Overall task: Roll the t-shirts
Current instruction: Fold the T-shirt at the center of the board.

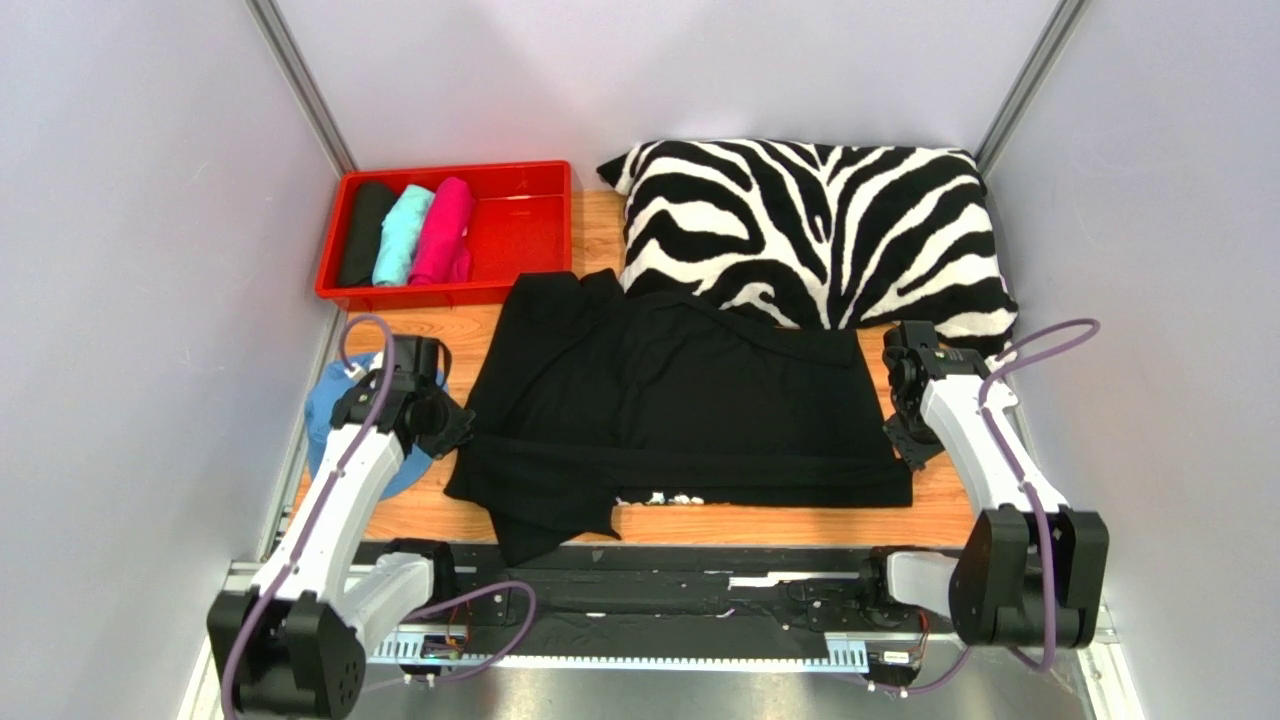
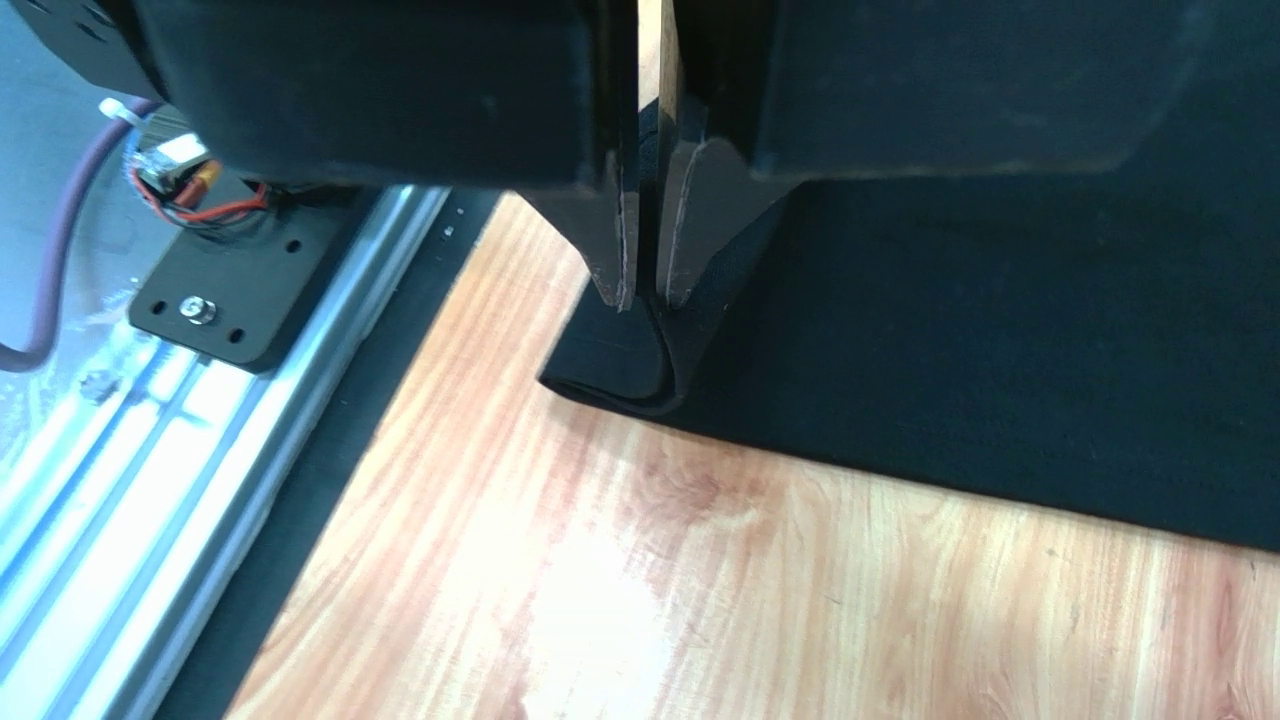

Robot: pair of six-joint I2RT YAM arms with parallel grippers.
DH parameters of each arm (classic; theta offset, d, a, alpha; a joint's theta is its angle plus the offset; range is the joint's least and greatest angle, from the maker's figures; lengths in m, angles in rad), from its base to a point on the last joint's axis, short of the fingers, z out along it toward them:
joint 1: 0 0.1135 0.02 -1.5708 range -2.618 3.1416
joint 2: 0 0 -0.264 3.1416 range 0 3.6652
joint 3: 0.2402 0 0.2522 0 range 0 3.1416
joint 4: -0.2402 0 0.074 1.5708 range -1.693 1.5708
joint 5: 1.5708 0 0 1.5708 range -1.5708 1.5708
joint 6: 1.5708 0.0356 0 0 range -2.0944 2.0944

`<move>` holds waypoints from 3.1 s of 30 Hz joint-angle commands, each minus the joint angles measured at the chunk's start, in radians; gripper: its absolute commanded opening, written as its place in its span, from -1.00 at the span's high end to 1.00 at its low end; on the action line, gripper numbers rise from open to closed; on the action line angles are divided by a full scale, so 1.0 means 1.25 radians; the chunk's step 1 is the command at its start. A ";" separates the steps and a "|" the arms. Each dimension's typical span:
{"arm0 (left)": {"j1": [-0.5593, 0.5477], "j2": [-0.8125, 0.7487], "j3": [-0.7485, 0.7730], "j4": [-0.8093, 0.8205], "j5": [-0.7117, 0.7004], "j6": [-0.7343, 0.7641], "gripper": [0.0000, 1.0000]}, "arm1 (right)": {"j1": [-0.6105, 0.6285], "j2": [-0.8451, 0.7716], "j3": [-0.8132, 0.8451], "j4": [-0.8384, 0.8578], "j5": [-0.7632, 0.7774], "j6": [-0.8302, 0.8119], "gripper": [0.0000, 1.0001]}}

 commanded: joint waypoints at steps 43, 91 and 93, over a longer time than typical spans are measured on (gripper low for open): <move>-0.064 0.066 0.088 0.024 -0.015 0.070 -0.14 | 0.430 0.002 0.123 0.281 -0.217 -0.231 -0.44; -0.330 -0.027 -0.151 -0.051 -0.149 -0.154 0.11 | 1.027 0.494 0.264 0.535 -0.254 -0.077 0.54; -0.330 -0.020 -0.146 -0.046 -0.143 -0.152 0.08 | 1.027 0.486 0.266 0.535 -0.250 -0.079 0.75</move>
